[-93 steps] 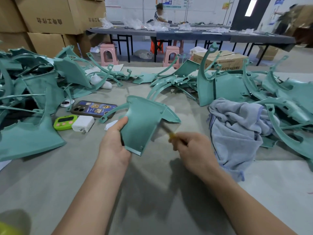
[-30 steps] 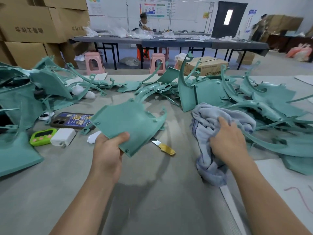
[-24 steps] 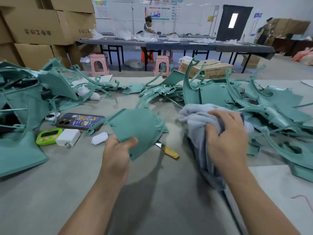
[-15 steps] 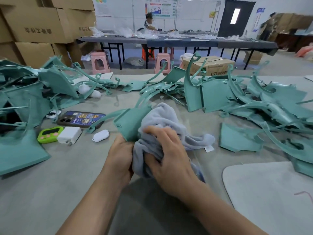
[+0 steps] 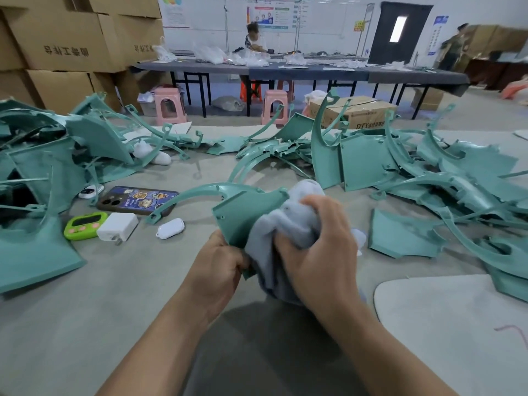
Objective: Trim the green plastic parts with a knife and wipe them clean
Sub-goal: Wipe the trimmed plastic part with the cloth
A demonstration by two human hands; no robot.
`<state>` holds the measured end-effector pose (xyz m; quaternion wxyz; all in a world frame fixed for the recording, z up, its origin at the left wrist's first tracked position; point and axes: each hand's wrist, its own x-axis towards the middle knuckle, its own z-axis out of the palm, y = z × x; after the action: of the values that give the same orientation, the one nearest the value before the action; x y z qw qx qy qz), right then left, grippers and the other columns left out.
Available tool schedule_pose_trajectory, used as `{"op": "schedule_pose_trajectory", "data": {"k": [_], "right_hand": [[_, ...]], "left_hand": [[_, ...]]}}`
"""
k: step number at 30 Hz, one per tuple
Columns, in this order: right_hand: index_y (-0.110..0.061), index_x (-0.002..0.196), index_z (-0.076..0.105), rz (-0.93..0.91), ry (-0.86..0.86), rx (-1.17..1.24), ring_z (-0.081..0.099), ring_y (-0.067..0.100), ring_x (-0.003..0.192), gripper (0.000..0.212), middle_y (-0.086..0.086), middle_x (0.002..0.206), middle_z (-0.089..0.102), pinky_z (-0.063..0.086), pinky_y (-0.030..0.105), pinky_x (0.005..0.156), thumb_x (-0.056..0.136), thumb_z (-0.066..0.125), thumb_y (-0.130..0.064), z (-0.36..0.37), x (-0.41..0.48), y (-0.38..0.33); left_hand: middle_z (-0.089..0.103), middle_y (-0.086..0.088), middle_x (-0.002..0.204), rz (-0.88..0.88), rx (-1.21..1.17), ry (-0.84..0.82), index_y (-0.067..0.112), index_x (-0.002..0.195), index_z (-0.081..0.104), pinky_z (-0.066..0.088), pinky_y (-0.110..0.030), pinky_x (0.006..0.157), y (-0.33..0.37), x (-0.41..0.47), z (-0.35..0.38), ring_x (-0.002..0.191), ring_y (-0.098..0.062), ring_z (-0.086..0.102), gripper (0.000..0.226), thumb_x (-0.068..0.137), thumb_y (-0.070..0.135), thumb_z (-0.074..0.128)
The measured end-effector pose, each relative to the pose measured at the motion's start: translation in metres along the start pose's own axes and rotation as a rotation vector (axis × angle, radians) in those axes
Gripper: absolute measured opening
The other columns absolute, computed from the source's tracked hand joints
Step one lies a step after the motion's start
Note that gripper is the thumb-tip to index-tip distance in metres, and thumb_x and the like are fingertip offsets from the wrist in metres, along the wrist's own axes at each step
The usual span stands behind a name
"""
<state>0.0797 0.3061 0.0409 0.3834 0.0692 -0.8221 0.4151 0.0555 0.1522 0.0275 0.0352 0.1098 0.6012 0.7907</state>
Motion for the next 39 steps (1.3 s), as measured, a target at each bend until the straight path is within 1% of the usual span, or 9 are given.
{"op": "schedule_pose_trajectory", "data": {"k": [3, 9, 15, 19, 27, 30, 33, 36, 39], "right_hand": [[-0.027, 0.105, 0.061, -0.17, -0.099, 0.028, 0.055, 0.002, 0.092, 0.028, -0.019, 0.102, 0.053, 0.042, 0.011, 0.084, 0.081, 0.075, -0.028, 0.012, -0.013, -0.011], [-0.022, 0.117, 0.059, -0.061, -0.026, -0.067, 0.054, 0.01, 0.101, 0.038, -0.012, 0.112, 0.051, 0.042, 0.023, 0.091, 0.081, 0.073, -0.02, 0.013, 0.003, 0.004], [-0.033, 0.11, 0.061, 0.221, -0.039, 0.238, 0.066, 0.003, 0.097, 0.031, -0.017, 0.102, 0.07, 0.05, 0.02, 0.087, 0.092, 0.06, -0.009, -0.001, 0.026, 0.027], [-0.033, 0.104, 0.065, 0.288, 0.103, 0.279, 0.068, 0.003, 0.087, 0.023, -0.015, 0.094, 0.073, 0.053, 0.024, 0.078, 0.089, 0.062, -0.016, -0.02, 0.039, 0.034], [-0.041, 0.101, 0.063, 0.406, 0.31, 0.201, 0.065, -0.001, 0.084, 0.024, -0.022, 0.095, 0.07, 0.055, 0.03, 0.079, 0.084, 0.064, -0.024, -0.046, 0.045, 0.046], [-0.042, 0.107, 0.061, 0.351, 0.33, 0.139, 0.064, -0.002, 0.091, 0.025, -0.027, 0.098, 0.067, 0.055, 0.031, 0.086, 0.087, 0.061, -0.027, -0.046, 0.042, 0.04], [-0.041, 0.119, 0.059, 0.282, 0.134, 0.314, 0.065, -0.003, 0.08, 0.036, -0.024, 0.087, 0.068, 0.053, 0.02, 0.074, 0.086, 0.065, -0.028, -0.042, 0.035, 0.024], [-0.032, 0.124, 0.063, 0.353, -0.177, 0.558, 0.068, 0.008, 0.083, 0.04, -0.011, 0.094, 0.075, 0.056, 0.028, 0.08, 0.086, 0.068, -0.02, -0.028, 0.021, 0.006], [-0.019, 0.127, 0.066, 0.438, -0.455, 0.728, 0.07, 0.021, 0.108, 0.036, 0.005, 0.114, 0.075, 0.057, 0.039, 0.095, 0.091, 0.068, -0.014, -0.011, 0.005, -0.008]], "left_hand": [[0.073, 0.025, 0.077, -0.01, 0.15, 0.025, 0.025, 0.097, 0.06, 0.055, -0.012, 0.064, 0.001, -0.002, -0.003, 0.075, 0.008, 0.069, 0.03, 0.077, 0.005, 0.047], [0.063, -0.026, 0.079, -0.041, 0.034, -0.015, -0.005, 0.08, 0.067, 0.046, -0.039, 0.066, 0.006, -0.002, -0.001, 0.074, -0.034, 0.06, 0.041, 0.046, -0.011, 0.045], [0.053, -0.018, 0.096, -0.041, -0.08, 0.201, -0.005, 0.093, 0.066, 0.03, -0.046, 0.081, 0.015, 0.004, -0.017, 0.089, -0.032, 0.046, 0.061, 0.039, -0.01, 0.038], [0.07, -0.013, 0.1, 0.016, -0.299, 0.37, 0.004, 0.089, 0.071, 0.049, -0.038, 0.079, 0.028, 0.006, -0.039, 0.089, -0.032, 0.066, 0.055, 0.048, -0.001, 0.035], [0.041, 0.005, 0.068, 0.12, -0.399, 0.591, 0.024, 0.065, 0.035, 0.035, -0.033, 0.066, 0.036, 0.007, -0.078, 0.063, -0.021, 0.043, 0.032, 0.035, 0.018, 0.046], [0.034, 0.0, 0.066, 0.217, -0.451, 0.611, 0.021, 0.066, 0.029, 0.046, -0.043, 0.078, 0.033, 0.008, -0.079, 0.061, -0.024, 0.036, 0.031, 0.039, 0.013, 0.043], [0.033, -0.005, 0.062, 0.302, -0.355, 0.609, 0.008, 0.069, 0.039, 0.055, -0.032, 0.059, 0.031, 0.008, -0.076, 0.051, -0.021, 0.036, 0.022, 0.048, 0.011, 0.041], [0.047, -0.012, 0.078, 0.319, -0.096, 0.605, -0.005, 0.088, 0.061, 0.043, -0.035, 0.069, 0.025, 0.011, -0.072, 0.071, -0.023, 0.048, 0.045, 0.054, 0.025, 0.055], [0.065, 0.014, 0.121, 0.273, 0.338, 0.624, 0.036, 0.134, 0.057, 0.047, -0.034, 0.091, 0.013, 0.017, -0.066, 0.109, -0.012, 0.059, 0.061, 0.074, 0.043, 0.052]]}}
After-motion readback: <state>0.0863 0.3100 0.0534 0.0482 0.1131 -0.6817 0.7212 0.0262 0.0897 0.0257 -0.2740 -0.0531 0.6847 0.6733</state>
